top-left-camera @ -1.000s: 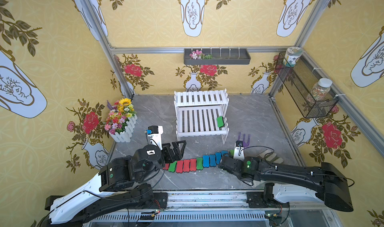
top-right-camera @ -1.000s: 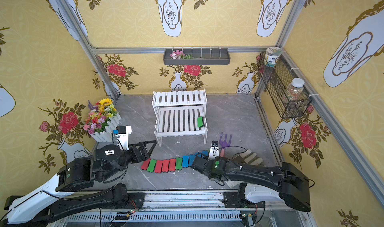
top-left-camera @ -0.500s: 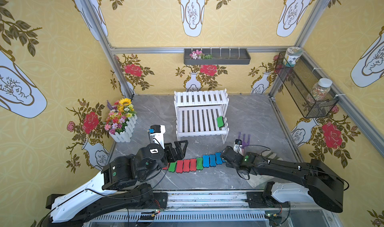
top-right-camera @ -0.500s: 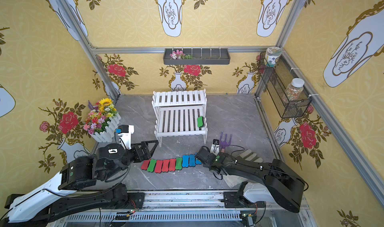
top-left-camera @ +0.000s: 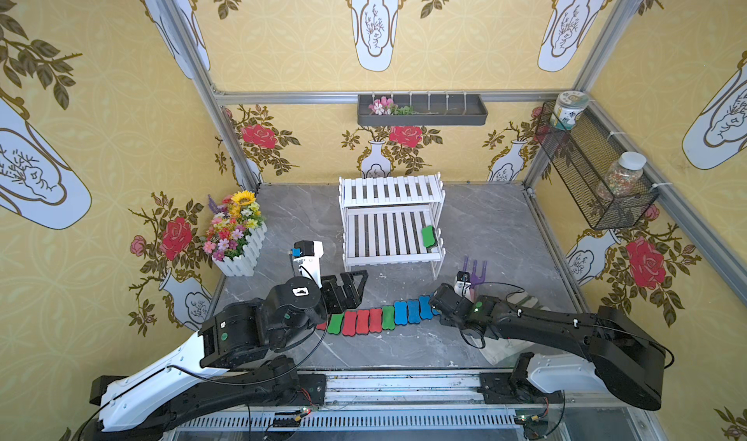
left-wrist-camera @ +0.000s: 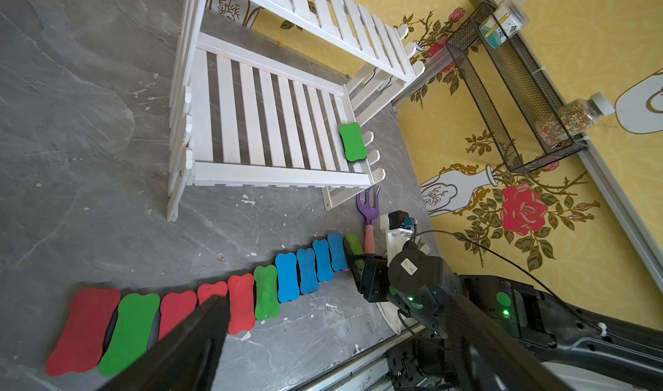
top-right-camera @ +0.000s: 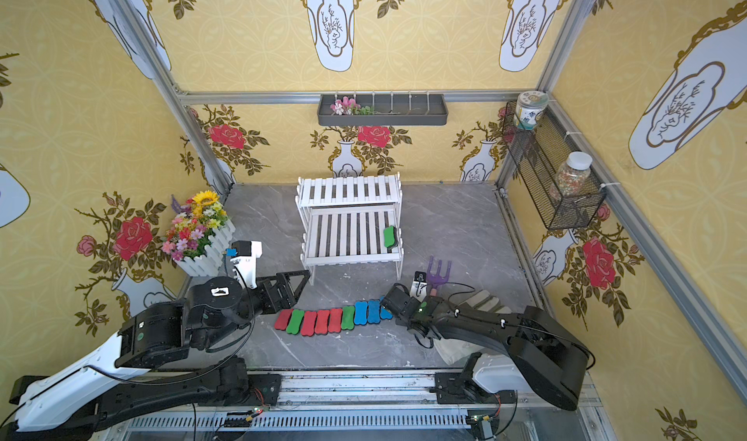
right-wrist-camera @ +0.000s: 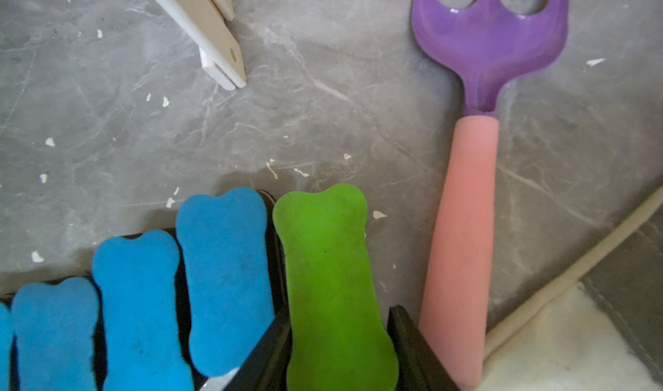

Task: Remove the whiteboard erasers from the shelf
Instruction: Place the whiteboard eraser at the center of the board.

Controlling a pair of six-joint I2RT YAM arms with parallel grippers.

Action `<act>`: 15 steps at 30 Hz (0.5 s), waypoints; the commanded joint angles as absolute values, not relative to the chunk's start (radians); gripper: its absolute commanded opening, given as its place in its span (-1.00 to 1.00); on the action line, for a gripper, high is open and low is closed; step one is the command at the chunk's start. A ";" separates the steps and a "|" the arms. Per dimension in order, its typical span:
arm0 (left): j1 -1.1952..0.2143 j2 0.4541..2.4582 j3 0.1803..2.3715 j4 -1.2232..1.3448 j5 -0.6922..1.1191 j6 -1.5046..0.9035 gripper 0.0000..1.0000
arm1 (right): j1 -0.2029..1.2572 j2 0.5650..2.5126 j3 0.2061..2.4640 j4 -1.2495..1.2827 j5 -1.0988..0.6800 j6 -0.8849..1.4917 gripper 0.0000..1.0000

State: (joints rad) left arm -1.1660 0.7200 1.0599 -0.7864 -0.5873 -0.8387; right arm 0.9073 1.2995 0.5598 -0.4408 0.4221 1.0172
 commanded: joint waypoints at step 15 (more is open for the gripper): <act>-1.166 0.755 1.052 -0.740 -0.565 -0.822 0.99 | 0.939 1.171 0.627 -0.552 0.498 1.024 0.20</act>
State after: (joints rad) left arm -1.1660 0.7475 1.0595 -0.7712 -0.5774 -0.8371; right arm 0.9295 1.2034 0.6067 -0.5014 0.4534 1.0176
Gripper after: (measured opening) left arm 0.996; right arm 0.600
